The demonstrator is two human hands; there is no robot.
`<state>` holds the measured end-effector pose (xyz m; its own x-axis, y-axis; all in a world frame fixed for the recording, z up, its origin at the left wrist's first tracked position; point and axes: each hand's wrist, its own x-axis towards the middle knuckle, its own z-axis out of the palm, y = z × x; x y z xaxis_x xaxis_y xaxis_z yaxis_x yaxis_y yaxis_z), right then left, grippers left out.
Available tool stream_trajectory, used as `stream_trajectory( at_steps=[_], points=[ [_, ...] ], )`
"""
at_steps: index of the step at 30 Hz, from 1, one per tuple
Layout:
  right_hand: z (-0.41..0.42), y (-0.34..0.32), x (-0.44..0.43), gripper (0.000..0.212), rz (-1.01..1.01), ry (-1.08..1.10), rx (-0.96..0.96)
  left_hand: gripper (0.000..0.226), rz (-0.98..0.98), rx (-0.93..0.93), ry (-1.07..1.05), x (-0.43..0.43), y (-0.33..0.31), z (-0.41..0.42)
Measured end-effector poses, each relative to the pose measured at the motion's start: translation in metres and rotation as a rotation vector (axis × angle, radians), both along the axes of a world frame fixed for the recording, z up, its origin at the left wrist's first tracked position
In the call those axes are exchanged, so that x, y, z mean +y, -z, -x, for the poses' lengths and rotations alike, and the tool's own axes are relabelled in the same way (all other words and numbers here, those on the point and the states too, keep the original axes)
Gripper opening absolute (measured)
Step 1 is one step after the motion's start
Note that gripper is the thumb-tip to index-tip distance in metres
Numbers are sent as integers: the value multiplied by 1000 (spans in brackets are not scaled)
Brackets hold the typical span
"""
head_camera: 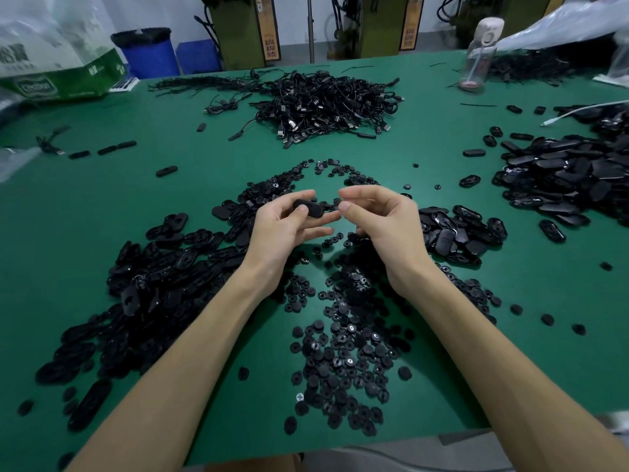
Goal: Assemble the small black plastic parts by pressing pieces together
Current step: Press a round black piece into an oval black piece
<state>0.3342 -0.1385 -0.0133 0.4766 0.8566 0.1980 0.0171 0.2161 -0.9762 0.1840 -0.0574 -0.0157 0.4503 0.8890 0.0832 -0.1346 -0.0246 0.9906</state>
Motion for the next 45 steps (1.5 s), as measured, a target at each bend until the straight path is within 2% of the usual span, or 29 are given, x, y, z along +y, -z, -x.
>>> stream_trajectory(
  at_steps=[6, 11, 21, 28, 39, 45],
  points=[
    [0, -1, -1, 19, 13, -35, -18, 21, -6, -41, -37, -3, -1, 2],
    [2, 0, 0, 18, 53, -29, -33, 20, -40, 15, -72, -3, -1, 2],
    [1, 0, 0, 11, 62, 16, 9, 47, -109, 114, -71, -1, 1, 1],
    [0, 2, 1, 6, 63, 41, -53, 28, -196, 133, -103, -3, 2, 0],
    [1, 2, 0, 9, 83, 77, -149, 26, -282, 159, -70, -4, 3, -2],
    [-1, 0, -2, 7, 88, 48, -58, 24, -208, 114, -41, -3, 3, 0]
  ],
)
